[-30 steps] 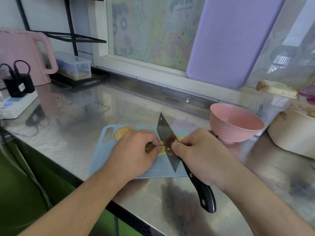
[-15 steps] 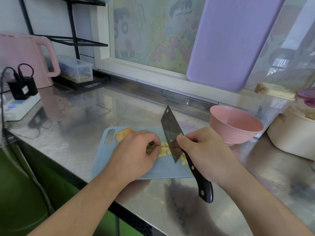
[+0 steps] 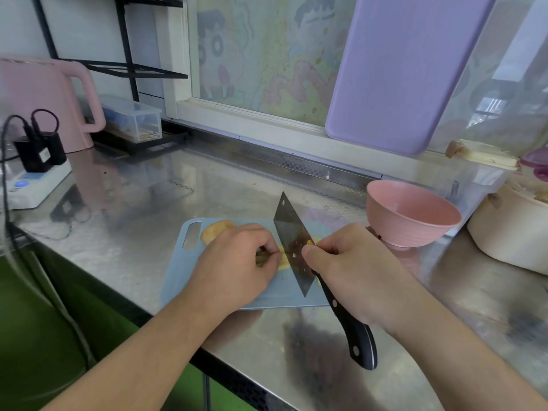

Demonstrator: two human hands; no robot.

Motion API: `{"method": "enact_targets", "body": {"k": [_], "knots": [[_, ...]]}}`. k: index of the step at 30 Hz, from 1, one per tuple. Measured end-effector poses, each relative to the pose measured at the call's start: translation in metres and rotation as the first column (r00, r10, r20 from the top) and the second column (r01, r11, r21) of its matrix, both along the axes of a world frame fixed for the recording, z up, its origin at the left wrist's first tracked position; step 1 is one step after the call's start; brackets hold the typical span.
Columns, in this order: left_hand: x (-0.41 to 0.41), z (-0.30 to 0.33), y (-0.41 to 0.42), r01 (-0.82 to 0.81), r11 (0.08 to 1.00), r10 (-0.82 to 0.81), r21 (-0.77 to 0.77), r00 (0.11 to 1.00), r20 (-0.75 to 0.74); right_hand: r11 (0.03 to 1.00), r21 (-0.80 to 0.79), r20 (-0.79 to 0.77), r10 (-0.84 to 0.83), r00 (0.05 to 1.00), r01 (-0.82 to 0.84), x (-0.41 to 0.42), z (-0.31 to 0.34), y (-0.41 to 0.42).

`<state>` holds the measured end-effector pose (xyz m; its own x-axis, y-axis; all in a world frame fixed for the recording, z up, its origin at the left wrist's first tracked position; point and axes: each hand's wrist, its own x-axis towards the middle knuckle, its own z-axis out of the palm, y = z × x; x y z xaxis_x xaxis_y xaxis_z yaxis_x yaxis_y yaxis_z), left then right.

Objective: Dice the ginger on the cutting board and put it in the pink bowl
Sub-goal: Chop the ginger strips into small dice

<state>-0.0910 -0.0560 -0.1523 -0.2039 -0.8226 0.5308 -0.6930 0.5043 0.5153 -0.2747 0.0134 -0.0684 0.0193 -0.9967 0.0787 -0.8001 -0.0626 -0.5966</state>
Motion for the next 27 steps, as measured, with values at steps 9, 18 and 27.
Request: {"method": "enact_targets", "body": {"k": [9,18,27], "knots": [[0.0,0.001,-0.002,0.001,0.999,0.0,0.042,1.0,-0.021,0.998,0.059,0.012,-0.027,1.0,0.026,0.005,-0.009,-0.013],[0.001,0.004,0.003,-0.015,0.998,0.016,0.059,1.0,-0.008,0.998,-0.06,0.032,-0.013,0.999,0.015,0.001,-0.011,-0.013],[0.002,0.003,0.003,-0.002,0.999,0.003,0.047,0.999,-0.034,0.998,-0.069,0.065,0.013,0.998,-0.008,0.0,-0.001,-0.004]]}}
